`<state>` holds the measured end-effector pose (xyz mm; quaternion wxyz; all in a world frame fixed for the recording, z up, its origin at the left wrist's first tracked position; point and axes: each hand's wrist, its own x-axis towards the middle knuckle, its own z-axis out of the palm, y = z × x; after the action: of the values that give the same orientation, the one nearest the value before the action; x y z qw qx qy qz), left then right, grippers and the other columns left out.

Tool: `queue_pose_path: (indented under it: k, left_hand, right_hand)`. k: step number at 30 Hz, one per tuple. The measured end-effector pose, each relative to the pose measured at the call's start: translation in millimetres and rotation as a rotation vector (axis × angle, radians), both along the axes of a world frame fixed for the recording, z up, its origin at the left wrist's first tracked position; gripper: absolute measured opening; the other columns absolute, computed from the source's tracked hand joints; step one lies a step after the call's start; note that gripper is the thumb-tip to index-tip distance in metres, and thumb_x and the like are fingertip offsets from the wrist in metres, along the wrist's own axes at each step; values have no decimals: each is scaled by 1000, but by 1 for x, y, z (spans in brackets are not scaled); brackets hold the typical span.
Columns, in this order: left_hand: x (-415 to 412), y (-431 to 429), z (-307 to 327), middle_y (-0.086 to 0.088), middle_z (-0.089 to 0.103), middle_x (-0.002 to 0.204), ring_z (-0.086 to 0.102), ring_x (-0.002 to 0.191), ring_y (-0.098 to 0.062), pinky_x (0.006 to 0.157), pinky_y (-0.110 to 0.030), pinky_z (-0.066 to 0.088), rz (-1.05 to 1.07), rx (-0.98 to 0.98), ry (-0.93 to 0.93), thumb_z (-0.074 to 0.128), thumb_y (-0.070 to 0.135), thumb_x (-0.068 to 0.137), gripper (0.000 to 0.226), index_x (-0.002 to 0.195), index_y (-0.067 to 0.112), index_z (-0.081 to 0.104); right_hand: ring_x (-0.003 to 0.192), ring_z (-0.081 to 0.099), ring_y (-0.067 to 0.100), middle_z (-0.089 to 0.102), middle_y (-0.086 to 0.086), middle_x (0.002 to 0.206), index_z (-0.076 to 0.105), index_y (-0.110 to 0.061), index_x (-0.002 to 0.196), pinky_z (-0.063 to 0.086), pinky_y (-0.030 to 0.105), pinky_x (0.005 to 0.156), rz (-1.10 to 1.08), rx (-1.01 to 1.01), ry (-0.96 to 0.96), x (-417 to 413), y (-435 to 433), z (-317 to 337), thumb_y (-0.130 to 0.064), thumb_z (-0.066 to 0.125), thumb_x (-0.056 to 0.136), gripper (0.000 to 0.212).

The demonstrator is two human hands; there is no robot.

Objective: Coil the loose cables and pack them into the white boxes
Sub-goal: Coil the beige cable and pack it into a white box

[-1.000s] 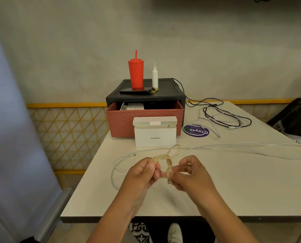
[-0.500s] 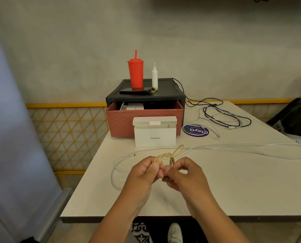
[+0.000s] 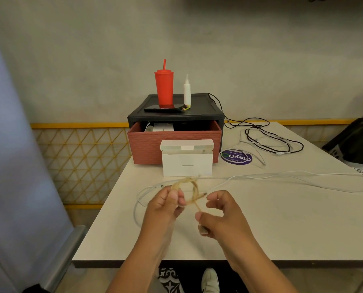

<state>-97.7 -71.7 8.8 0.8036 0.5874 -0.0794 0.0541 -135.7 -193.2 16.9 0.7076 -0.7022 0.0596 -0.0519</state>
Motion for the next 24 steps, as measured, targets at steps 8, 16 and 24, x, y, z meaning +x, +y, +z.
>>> queue_pose_path:
  k: [8, 16, 24]
  left_hand:
    - [7, 16, 3, 4, 53, 58, 51, 63, -8, 71, -23, 51, -34, -404, 155, 35, 18, 99, 30, 75, 12, 52]
    - [-4, 11, 8, -11, 55, 56, 61, 71, -23, 72, -33, 51, -314, -457, 346, 49, 25, 75, 26, 73, 2, 62]
    - [-8, 5, 13, -9, 53, 45, 63, 58, -20, 67, -31, 50, -531, -4, 506, 54, 47, 71, 39, 72, 9, 60]
  right_hand:
    - [58, 58, 9, 63, -4, 72, 58, -36, 68, 49, 22, 60, 105, -634, -40, -1, -17, -2, -3, 42, 91, 43]
    - [109, 55, 9, 58, -3, 124, 51, -20, 128, 32, 10, 79, -110, -737, -225, 16, -26, -7, -4, 43, 93, 39]
    - [106, 46, 1, 48, -15, 132, 48, -27, 131, 26, -5, 84, -8, -678, -362, 16, -22, -1, -5, 49, 91, 45]
